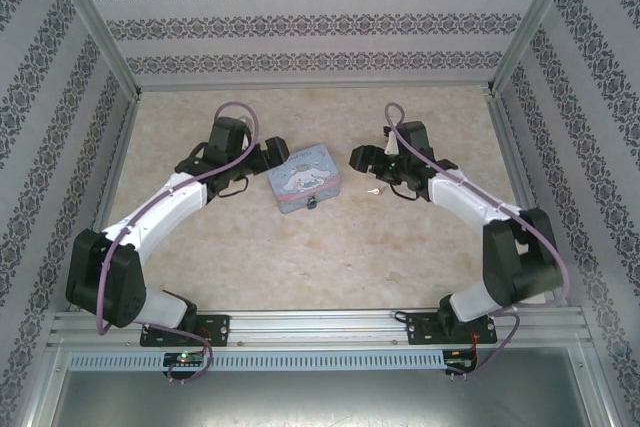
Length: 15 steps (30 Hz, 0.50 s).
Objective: Unlock a padlock with a key
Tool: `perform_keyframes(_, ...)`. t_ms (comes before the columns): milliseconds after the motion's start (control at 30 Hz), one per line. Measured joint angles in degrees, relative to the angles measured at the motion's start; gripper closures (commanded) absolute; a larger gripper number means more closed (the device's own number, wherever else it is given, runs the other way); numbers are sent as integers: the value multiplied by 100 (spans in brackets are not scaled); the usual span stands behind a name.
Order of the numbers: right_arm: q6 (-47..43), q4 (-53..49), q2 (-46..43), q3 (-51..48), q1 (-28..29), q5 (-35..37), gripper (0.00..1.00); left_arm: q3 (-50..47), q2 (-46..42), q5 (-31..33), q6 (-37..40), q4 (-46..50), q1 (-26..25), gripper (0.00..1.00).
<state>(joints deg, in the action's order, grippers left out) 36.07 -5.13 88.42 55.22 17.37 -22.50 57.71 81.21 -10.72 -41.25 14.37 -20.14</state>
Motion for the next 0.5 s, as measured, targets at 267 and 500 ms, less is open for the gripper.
perform_keyframes(267, 192, 96, 1036, 730, 33, -564, 38, -378, 564, 52, -472, -354, 0, 0)
perform_keyframes(500, 455, 243, 1399, 903, 208, -811, 56, 24, 1279, -170, -601, -693, -15, 0)
